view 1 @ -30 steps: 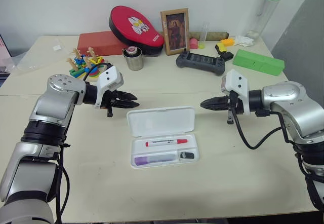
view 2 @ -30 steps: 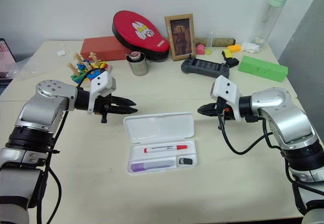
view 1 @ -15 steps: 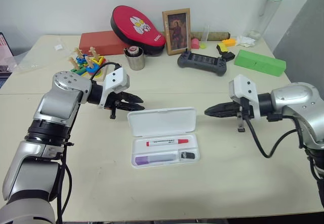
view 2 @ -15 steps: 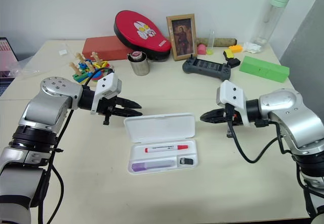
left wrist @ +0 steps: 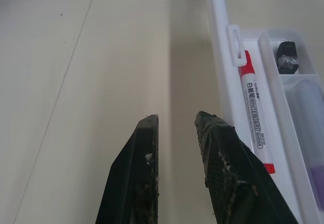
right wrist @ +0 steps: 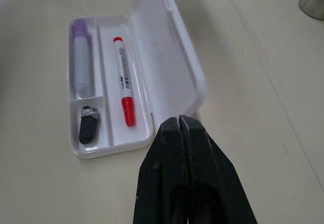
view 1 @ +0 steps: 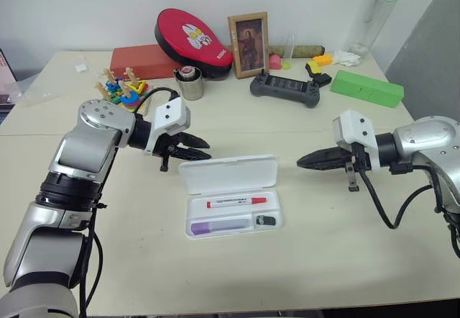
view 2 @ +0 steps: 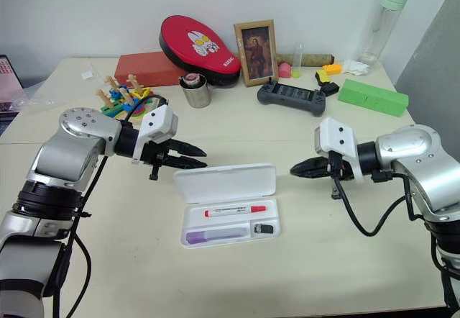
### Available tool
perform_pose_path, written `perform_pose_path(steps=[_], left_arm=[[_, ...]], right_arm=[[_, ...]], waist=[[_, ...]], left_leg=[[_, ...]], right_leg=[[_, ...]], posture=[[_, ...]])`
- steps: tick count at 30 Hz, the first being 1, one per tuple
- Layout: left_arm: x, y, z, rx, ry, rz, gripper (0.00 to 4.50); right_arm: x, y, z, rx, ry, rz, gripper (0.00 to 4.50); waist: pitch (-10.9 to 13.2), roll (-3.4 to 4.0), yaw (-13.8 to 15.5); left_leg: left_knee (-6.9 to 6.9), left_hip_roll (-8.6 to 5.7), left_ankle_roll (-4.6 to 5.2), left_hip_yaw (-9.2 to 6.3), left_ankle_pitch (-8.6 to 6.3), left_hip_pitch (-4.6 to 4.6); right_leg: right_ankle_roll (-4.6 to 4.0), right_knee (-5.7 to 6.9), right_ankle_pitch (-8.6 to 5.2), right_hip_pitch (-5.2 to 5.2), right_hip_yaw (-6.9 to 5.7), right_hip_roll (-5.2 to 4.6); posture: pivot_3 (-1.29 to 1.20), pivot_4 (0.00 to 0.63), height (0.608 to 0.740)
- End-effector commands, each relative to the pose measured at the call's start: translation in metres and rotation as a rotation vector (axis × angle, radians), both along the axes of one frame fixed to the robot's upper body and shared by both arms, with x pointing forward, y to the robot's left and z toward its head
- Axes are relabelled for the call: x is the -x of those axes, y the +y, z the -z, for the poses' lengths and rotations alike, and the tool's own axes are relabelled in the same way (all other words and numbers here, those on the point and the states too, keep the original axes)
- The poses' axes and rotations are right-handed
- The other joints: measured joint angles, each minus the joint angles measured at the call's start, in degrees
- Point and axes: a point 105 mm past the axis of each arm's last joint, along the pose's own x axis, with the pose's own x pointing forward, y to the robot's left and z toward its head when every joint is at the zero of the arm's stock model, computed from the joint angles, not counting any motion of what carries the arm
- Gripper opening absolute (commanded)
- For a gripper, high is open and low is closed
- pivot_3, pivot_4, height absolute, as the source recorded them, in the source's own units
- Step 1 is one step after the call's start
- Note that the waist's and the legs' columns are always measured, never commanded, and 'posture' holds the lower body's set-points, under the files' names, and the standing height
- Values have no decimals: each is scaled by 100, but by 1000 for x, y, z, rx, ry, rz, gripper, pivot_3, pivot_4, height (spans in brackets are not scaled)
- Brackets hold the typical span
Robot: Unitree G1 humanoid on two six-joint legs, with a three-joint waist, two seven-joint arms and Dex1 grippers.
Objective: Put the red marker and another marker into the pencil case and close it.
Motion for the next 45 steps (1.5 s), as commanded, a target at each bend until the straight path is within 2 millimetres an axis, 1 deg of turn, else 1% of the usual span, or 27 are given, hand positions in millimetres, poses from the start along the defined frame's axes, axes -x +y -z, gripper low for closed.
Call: perform_pose_path(steps=[1, 5, 10, 19, 26, 30, 33, 35, 38, 42, 45], left_arm=[[7, -4, -5, 8, -18, 26, 1269], [13, -6, -3, 11, -5, 35, 1269], [26, -10, 8, 17, 32, 50, 1269], [54, -30, 16, 69, 92, 88, 1269], [74, -37, 22, 76, 132, 116, 1269], [75, -35, 32, 84, 176, 80, 1269], [75, -30, 49, 55, 192, 50, 1269], [75, -29, 53, 63, 201, 36, 1269], [71, -37, 59, 90, 201, 8, 1269], [73, -41, 68, 64, 175, 25, 1269], [75, -45, 70, 70, 176, 38, 1269]], right_arm=[[-6, -1, -11, -8, -52, 32, 0], [-7, -2, -12, -9, -53, 34, 0], [-6, -3, -11, -7, -52, 35, 0], [-6, -4, -11, -1, -53, 36, 0], [-7, -4, -11, -1, -55, 34, 0], [-8, -4, -11, -4, -53, 38, 0], [-9, -4, -9, -2, -55, 43, 0], [-9, -4, -10, -4, -53, 43, 0], [-8, -4, -10, -3, -55, 45, 0], [-8, -5, -10, 0, -50, 50, 0], [-8, -5, -10, 3, -49, 51, 0]], waist=[[0, 0, 3], [0, 0, 6], [0, 0, 4], [0, 0, 8], [0, 0, 7], [0, 0, 11], [0, 0, 9], [0, 0, 10], [0, 0, 19], [0, 0, 29], [0, 0, 32]], left_leg=[[0, 0, 0, 0, 0, 0], [-1, 0, 0, 0, 0, -1], [-1, 0, 0, 0, 0, 0], [0, 0, 0, 0, 0, 0], [0, 0, 0, 0, 0, 0], [1, 0, 0, -1, 0, 0], [3, 0, 0, -1, 0, 1], [2, 0, 0, 0, 0, 2], [2, 0, 0, -1, 0, 1], [6, 0, 0, -1, 0, 2], [6, 0, 0, -1, 0, 2]], right_leg=[[0, 0, 0, 0, 0, 0], [0, -2, 0, 0, -1, 0], [0, -1, 0, 0, 0, 0], [0, 0, 0, 1, 0, 0], [0, -1, 0, 2, 2, 0], [0, 0, 0, 2, 1, 0], [0, 0, 0, 3, 1, 0], [0, 0, 0, 3, 1, 0], [0, 0, 0, 4, 1, 0], [0, -1, 0, 7, 0, 0], [0, -1, 0, 6, 0, 0]], posture=[[0, 150, 740], [0, 150, 740], [0, 150, 740], [0, 150, 740], [0, 150, 740], [0, 150, 740], [0, 150, 740], [0, 150, 740], [0, 150, 740], [0, 150, 740], [0, 150, 740]])
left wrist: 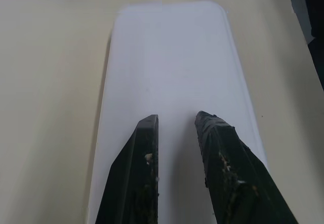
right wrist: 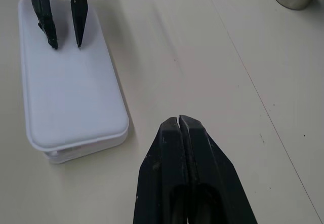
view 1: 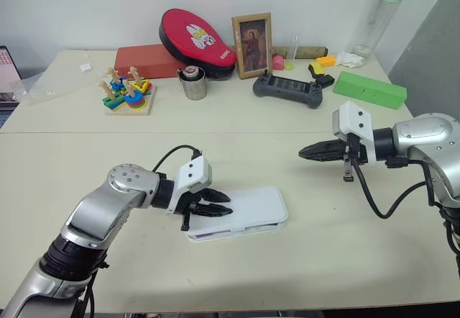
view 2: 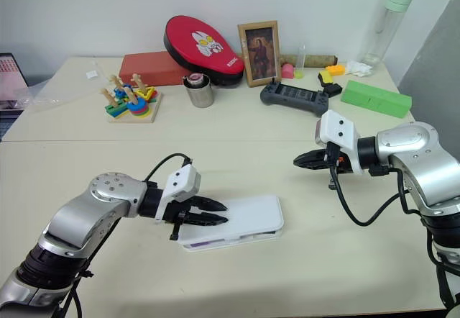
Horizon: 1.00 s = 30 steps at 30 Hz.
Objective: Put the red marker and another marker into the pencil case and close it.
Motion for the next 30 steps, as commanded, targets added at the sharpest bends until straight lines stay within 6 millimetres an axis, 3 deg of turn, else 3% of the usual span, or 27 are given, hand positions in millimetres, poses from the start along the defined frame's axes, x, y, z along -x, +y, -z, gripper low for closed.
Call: perform_pose_path(steps=[1, 9, 13, 18, 27, 30], left_arm=[[3, -6, 1, 6, -26, 27, 1269], [5, -11, 9, -4, -34, 54, 1269], [16, -6, 25, -75, -42, 116, 1269], [14, 0, 36, -137, -88, 150, 1269], [12, 0, 34, -136, -110, 165, 1269], [8, -2, 22, -93, -117, 136, 1269]], right_arm=[[1, 0, -11, 0, -42, -7, 0], [1, 0, -11, 1, -41, -6, 0], [2, 0, -11, 0, -40, -6, 0], [2, 0, -11, 1, -39, -5, 0], [14, 2, -11, 4, -17, -67, 0], [26, 3, -10, 11, 3, -128, 0]], waist=[[0, 0, 4], [0, 0, 10], [-1, 1, 11], [-1, 1, 18], [-3, 4, 16], [-3, 4, 17]], left_leg=[[0, 0, 0, 0, 0, 0], [0, 0, 0, 0, 0, 0], [0, 0, 0, 0, 0, 1], [0, 0, 0, 0, 0, 20], [-3, 0, 1, 4, -1, 44], [-3, 0, 1, 4, -1, 44]], right_leg=[[0, 0, 0, 0, 0, 0], [0, 0, 0, 1, 0, 0], [0, -1, 0, 1, 0, 0], [0, -2, 0, 19, 0, 0], [0, -4, 0, 37, 5, 0], [1, -3, 0, 37, 5, 0]], posture=[[0, 150, 740], [0, 150, 740], [0, 150, 740], [0, 150, 740], [0, 150, 740], [0, 150, 740]])
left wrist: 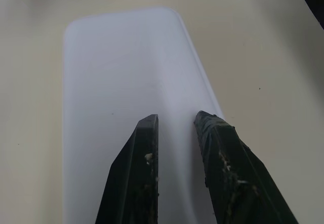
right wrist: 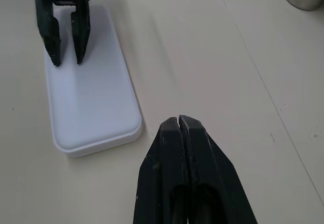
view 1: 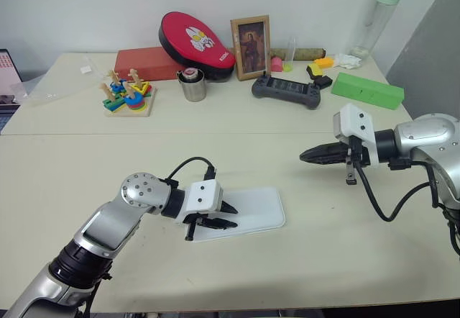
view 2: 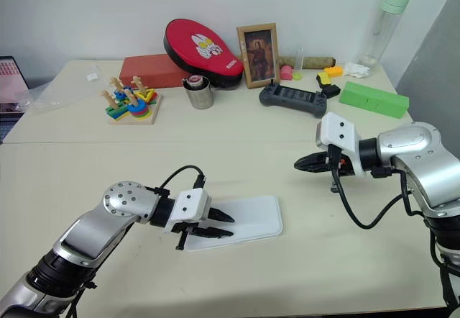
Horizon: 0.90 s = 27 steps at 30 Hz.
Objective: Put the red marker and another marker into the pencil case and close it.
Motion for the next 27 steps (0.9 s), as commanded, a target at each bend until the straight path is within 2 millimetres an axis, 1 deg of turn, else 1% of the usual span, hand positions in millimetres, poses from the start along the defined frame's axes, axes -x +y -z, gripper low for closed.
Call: perform_pose_path(steps=[1, 5, 7, 9, 12, 14, 16, 20, 23, 26, 27], left_arm=[[-3, 7, 3, -15, 42, -52, 1269], [-7, 5, -19, 62, 40, -97, 1269], [-10, 3, -33, 123, 53, -135, 1269], [-14, 3, -52, 200, 59, -186, 1269], [-21, 6, -73, 284, 50, -264, 1269], [-27, 12, -86, 347, 30, -338, 1269], [-31, 19, -93, 390, 13, -409, 1269], [-36, 41, -95, 428, -57, -591, 1269], [-33, 64, -84, 404, -106, -729, 1269], [-26, 91, -70, 404, -156, -914, 1269], [-23, 97, -67, 408, -174, -961, 1269]], right_arm=[[17, 1, -11, 0, -30, -87, 0], [28, 4, -7, 13, -12, -142, 0], [29, 5, -4, 19, -13, -145, 0], [28, 6, -1, 19, -18, -135, 0], [24, 8, 0, 5, -27, -109, 0], [19, 9, 0, -9, -40, -82, 0], [15, 10, 1, -19, -45, -56, 0], [8, 7, 6, -28, -49, 6, 0], [-3, -3, 14, -34, -39, 101, 0], [-17, -19, 27, -51, -37, 260, 0], [-21, -24, 30, -58, -38, 303, 0]], waist=[[0, 0, 2], [0, 0, -2], [1, 0, -4], [1, 0, -2], [1, -1, -3], [1, -1, -11], [1, -1, -20], [1, -1, -24], [1, -1, -19], [1, -1, -11], [0, -2, -14]], left_leg=[[0, 0, 0, 0, 0, 0], [0, 0, 0, 0, 0, -1], [0, 0, 0, 0, 0, -1], [0, 0, 0, 0, 0, -4], [1, 0, 0, -2, 0, -7], [0, 0, 0, -2, 0, -6], [-1, 0, 0, -2, 0, -6], [-2, 0, 0, -1, 0, -6], [-8, 0, 0, -1, 0, -5], [-10, 0, 0, 0, 0, -5], [-11, 0, 0, 0, 0, -5]], right_leg=[[0, 0, 0, 0, 0, 0], [0, 1, 0, -1, 0, 0], [0, 1, 0, -2, 0, 0], [0, 1, 0, -4, 0, 0], [1, 0, 0, -5, -2, 0], [1, 0, 0, -6, -1, 0], [1, -1, -1, -5, -1, 0], [1, -3, 0, -7, 1, 0], [0, -5, 0, -7, 1, 0], [0, -5, 0, -10, 3, -1], [-1, -6, 0, -9, 3, -1]], posture=[[0, 150, 740], [0, 150, 740], [0, 150, 740], [0, 150, 740], [0, 150, 740], [0, 150, 740], [0, 150, 740], [0, 150, 740], [0, 150, 740], [0, 150, 740], [0, 150, 740]])
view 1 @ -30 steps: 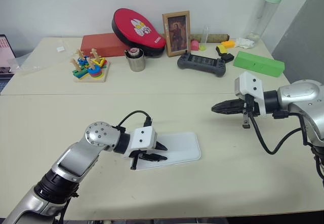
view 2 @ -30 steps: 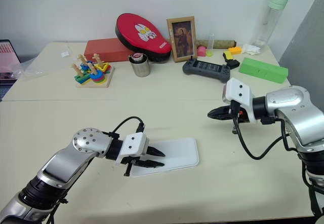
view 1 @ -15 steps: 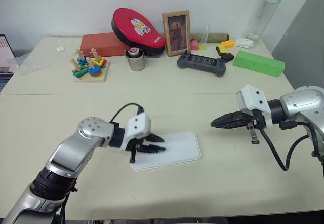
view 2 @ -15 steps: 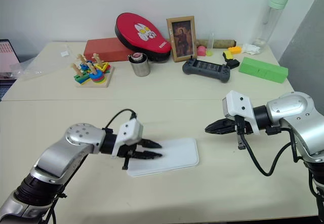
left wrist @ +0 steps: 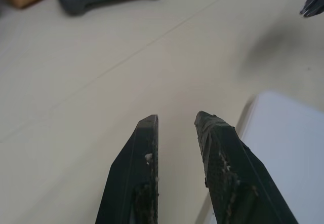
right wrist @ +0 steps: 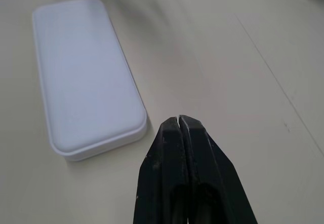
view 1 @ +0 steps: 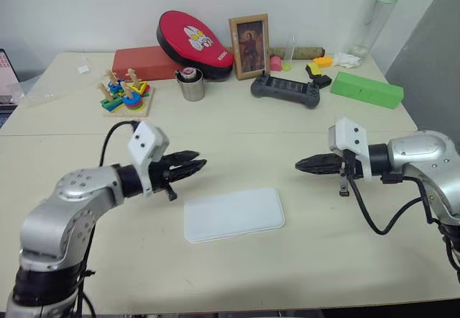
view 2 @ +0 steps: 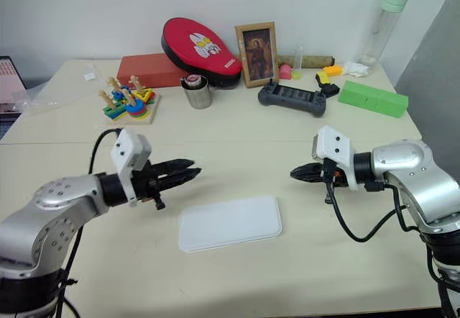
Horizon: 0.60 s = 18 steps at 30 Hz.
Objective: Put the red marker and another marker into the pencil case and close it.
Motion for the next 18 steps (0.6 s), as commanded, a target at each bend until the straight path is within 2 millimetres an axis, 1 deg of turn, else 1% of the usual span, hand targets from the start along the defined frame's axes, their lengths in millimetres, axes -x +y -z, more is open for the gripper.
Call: perform_pose_path(steps=[1, 2, 4, 7, 10, 13, 18], left_arm=[[8, 29, -4, -2, -119, -241, 1269], [10, 37, -2, -14, -147, -302, 1269], [13, 47, 6, -9, -146, -364, 1269], [15, 55, 13, 4, -131, -427, 1269], [18, 65, 22, 39, -108, -494, 1269], [22, 73, 30, 51, -97, -530, 1269], [29, 80, 41, 82, -66, -570, 1269]], right_arm=[[-18, -27, 6, -32, -33, 218, 0], [-21, -36, 11, -33, -41, 275, 0], [-26, -48, 20, -46, -44, 355, 0], [-29, -58, 29, -53, -46, 419, 0], [-28, -70, 37, -69, -37, 471, 0], [-26, -77, 42, -90, -23, 498, 0], [-20, -85, 49, -114, -5, 534, 0]], waist=[[0, -2, 8], [-1, -3, 20], [-1, -3, 55], [-1, -3, 116], [-3, -6, 120], [-3, -7, 116], [-4, -7, 115]], left_leg=[[1, 0, 0, 2, 0, 2], [1, 0, 0, 3, 0, 1], [2, -1, 0, 2, 0, 2], [2, 0, 0, 2, 0, 3], [7, -2, 0, 4, 1, 4], [8, -1, 0, 6, 1, 4], [6, -1, 0, 8, 0, 3]], right_leg=[[0, 0, 0, 4, 3, -1], [0, 0, 0, 0, 3, -1], [-1, 2, 0, 3, 2, -1], [-1, 2, 1, 1, 2, -1], [5, -2, 5, 6, 5, -1], [6, -2, 5, 4, 6, -1], [5, -4, 5, 4, 8, -1]], posture=[[0, 150, 740], [0, 150, 740], [0, 150, 740], [0, 150, 740], [0, 150, 740], [0, 150, 740], [0, 150, 740]])
